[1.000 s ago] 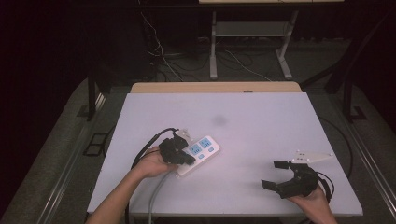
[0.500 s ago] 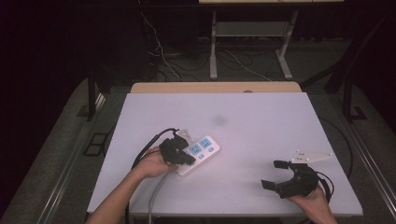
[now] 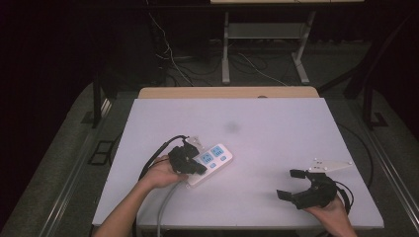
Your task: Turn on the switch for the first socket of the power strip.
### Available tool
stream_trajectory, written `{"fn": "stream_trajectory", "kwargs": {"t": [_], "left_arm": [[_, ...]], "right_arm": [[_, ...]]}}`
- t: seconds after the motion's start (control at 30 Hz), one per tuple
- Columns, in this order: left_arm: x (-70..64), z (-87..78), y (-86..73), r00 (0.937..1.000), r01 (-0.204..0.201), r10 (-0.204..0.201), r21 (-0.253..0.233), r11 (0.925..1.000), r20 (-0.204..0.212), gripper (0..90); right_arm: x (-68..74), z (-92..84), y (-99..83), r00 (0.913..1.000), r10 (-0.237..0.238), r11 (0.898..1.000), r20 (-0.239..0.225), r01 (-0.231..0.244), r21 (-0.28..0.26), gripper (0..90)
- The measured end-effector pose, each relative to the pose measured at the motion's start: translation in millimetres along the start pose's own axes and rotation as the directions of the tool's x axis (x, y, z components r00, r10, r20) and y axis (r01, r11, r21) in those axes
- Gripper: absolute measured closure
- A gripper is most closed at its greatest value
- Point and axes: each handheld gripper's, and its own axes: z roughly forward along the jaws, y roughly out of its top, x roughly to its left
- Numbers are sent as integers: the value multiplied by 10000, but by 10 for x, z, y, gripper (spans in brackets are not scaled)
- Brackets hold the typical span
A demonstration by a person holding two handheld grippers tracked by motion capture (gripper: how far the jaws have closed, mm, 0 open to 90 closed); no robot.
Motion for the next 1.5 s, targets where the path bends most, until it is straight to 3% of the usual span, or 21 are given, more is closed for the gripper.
{"fn": "stream_trajectory", "kwargs": {"t": [0.67, 1.5], "left_arm": [[-34, -119, 29, 9998, -170, 164, -451, 9988, -147, 895], [-29, -411, -23, 9976, 35, -121, -1244, 9922, -684, 894]], "right_arm": [[-13, -1, 3, 10000, 16, 10000, 25, -16, -13, 6], [1, 0, 3, 10000, 21, 10000, 28, -21, -45, 6]]}}
